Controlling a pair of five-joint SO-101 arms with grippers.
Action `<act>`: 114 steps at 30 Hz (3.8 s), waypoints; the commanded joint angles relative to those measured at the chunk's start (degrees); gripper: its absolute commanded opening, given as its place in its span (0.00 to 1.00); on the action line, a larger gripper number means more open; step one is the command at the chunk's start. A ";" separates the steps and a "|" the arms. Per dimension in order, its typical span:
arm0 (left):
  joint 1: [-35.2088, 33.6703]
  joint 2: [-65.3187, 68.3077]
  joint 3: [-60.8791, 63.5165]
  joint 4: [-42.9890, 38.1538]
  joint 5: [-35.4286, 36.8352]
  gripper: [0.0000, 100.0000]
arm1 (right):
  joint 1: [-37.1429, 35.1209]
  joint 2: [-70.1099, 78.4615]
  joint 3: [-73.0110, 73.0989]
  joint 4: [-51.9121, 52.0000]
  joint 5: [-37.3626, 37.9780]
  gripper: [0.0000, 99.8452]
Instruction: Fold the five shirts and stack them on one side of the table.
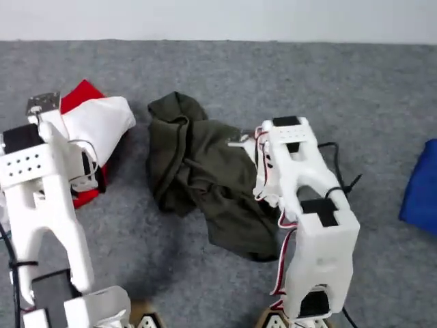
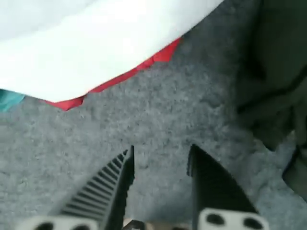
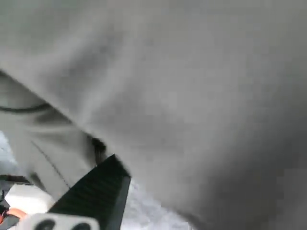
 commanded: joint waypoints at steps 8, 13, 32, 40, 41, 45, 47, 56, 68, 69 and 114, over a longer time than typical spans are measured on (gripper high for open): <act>11.87 -3.60 10.51 1.49 0.35 0.15 | 0.75 -5.85 -11.25 10.42 -0.53 0.01; 23.30 -3.87 12.09 1.49 0.44 0.15 | 4.70 -20.18 -11.08 10.42 -0.53 0.01; 41.76 13.80 10.15 -14.07 -2.02 0.15 | 16.75 -41.98 9.76 1.27 10.90 0.01; 41.14 31.03 -3.12 -15.74 -2.02 0.15 | 21.32 -41.98 9.67 -6.64 11.08 0.09; 40.53 32.70 -4.53 -15.56 -2.02 0.15 | 21.32 -41.98 9.76 -6.46 11.08 0.14; 38.51 38.59 -10.24 -11.60 -2.02 0.15 | 21.58 -41.98 9.85 -5.23 10.99 0.35; 37.63 40.62 -13.14 -10.29 -2.02 0.15 | 21.49 -41.89 9.85 -3.91 10.99 0.39; 37.71 44.48 -22.02 -9.23 -2.29 0.01 | 17.45 -41.89 10.81 10.24 14.07 0.29; 37.27 44.22 -23.25 0.88 -2.55 0.01 | 13.76 -37.49 38.42 -9.80 18.29 0.22; 37.36 44.22 -23.25 0.88 -2.55 0.01 | 13.76 -36.62 38.86 -11.91 18.29 0.22; 21.10 -10.20 -24.48 1.58 -8.44 0.01 | 22.73 -60.18 -3.96 10.24 4.40 0.01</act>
